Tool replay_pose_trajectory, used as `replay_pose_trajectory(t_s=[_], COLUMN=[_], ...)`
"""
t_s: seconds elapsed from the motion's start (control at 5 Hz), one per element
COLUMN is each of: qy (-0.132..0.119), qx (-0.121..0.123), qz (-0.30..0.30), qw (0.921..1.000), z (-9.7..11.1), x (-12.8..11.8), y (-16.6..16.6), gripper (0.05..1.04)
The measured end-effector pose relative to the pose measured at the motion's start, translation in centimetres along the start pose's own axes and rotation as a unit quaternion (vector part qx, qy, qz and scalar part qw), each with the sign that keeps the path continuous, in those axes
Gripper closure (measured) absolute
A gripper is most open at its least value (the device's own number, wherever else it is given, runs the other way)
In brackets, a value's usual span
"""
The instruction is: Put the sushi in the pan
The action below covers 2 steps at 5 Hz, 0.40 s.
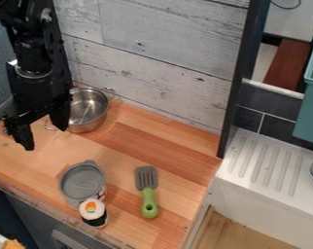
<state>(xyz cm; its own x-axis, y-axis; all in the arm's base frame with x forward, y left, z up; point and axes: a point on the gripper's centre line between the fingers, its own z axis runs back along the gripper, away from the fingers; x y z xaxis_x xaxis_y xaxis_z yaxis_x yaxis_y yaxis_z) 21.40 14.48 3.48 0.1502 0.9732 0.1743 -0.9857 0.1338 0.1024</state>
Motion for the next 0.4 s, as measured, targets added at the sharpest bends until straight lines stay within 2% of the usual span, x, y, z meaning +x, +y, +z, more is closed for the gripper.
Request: replay_pose_trajectory(t_s=[0.4], qy=[0.017], qx=[0.013], qz=[-0.014], qw=[0.9997], z=[-1.53], x=[-1.0], y=[0.24], gripper=[0.084])
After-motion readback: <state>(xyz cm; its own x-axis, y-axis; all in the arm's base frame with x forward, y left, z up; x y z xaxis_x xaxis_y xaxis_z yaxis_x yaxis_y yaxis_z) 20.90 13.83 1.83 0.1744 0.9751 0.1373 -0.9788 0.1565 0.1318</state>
